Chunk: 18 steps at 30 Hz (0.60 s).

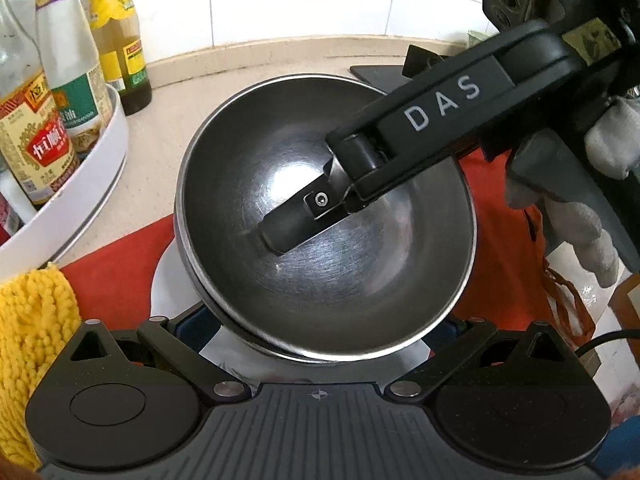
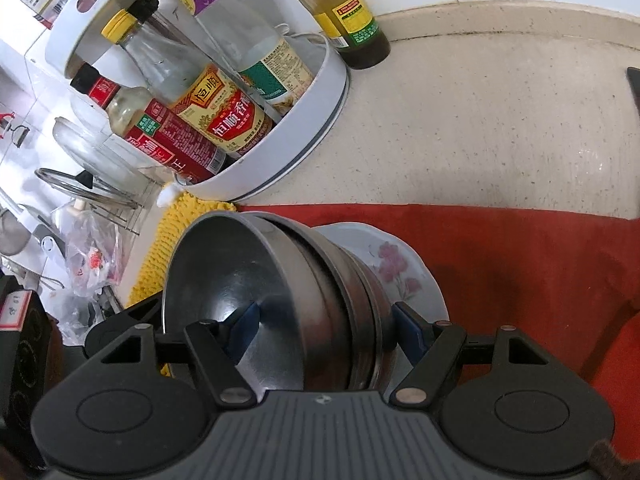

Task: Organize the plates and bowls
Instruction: 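Lift the bowl stack with both grippers and carry it toward the plate stack, then lower the bowl stack onto the pink-flower plates and open both grippers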

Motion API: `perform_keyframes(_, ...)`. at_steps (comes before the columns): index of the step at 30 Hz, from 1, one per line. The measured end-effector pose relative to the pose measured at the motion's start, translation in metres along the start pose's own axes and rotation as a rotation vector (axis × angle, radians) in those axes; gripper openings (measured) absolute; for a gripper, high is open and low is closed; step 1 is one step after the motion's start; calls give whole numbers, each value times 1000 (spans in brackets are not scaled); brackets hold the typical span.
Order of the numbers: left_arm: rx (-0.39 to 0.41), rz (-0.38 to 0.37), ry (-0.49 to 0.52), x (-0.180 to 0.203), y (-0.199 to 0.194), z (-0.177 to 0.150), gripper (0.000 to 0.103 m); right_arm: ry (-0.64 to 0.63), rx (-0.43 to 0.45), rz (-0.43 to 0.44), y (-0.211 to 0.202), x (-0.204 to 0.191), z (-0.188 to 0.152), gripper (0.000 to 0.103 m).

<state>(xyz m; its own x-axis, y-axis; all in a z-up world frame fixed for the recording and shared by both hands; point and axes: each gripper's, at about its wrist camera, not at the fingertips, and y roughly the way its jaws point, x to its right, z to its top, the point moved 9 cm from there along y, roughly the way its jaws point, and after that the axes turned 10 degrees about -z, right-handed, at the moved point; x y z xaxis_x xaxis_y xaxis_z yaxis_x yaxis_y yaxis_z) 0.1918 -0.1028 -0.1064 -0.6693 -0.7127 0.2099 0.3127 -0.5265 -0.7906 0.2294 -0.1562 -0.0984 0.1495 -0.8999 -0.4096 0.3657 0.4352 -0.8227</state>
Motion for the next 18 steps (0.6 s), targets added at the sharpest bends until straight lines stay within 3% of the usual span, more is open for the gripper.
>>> perform_keyframes(9, 7, 40, 26, 6, -15, -10, 101, 15, 29, -27, -3, 6, -4, 68)
perform_keyframes(18, 52, 67, -22, 0, -41, -25, 101, 41, 75, -68, -19, 12, -12, 68)
